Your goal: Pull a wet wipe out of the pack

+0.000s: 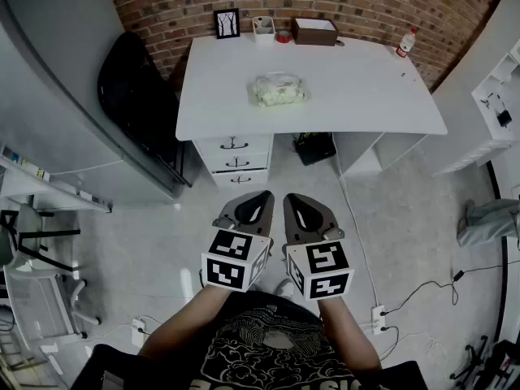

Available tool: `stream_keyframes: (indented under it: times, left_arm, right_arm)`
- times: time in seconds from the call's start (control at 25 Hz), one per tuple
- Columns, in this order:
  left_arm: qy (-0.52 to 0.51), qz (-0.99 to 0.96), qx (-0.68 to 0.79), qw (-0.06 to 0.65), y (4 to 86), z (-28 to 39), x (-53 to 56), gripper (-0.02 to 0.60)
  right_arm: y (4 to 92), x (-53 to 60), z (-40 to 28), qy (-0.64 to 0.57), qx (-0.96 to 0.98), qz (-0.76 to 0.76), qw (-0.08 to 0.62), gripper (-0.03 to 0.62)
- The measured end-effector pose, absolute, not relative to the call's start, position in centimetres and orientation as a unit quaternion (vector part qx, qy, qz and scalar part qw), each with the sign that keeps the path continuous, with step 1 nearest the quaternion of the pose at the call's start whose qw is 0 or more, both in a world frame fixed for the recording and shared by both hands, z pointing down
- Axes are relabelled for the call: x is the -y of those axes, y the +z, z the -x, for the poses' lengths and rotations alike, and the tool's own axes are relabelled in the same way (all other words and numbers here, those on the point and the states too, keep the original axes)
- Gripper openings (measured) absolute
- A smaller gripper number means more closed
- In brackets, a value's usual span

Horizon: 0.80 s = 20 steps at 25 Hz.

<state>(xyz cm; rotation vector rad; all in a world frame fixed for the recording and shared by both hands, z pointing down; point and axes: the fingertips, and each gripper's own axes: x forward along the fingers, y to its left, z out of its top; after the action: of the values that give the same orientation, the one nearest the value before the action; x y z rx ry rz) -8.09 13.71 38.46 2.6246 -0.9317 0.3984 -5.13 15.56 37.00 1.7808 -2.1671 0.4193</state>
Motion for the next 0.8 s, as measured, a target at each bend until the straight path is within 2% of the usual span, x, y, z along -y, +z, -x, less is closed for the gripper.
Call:
stream_keyframes:
  times: [0.48,0.8]
  left_arm:
    - [0.137,-0.926,0.311,0.164,38.5,9.0,-11.3,0.012]
    - [0.142,-0.923,0.316,0.165,39.0,7.6,-9.7,0.012]
  right_arm:
    - [37.1,-13.2,6.4,0.142,0.743,-0.635,0.154,0.018]
    - [37.5,-11.5,4.8,0.142,0.747,-0.631,0.152,0.018]
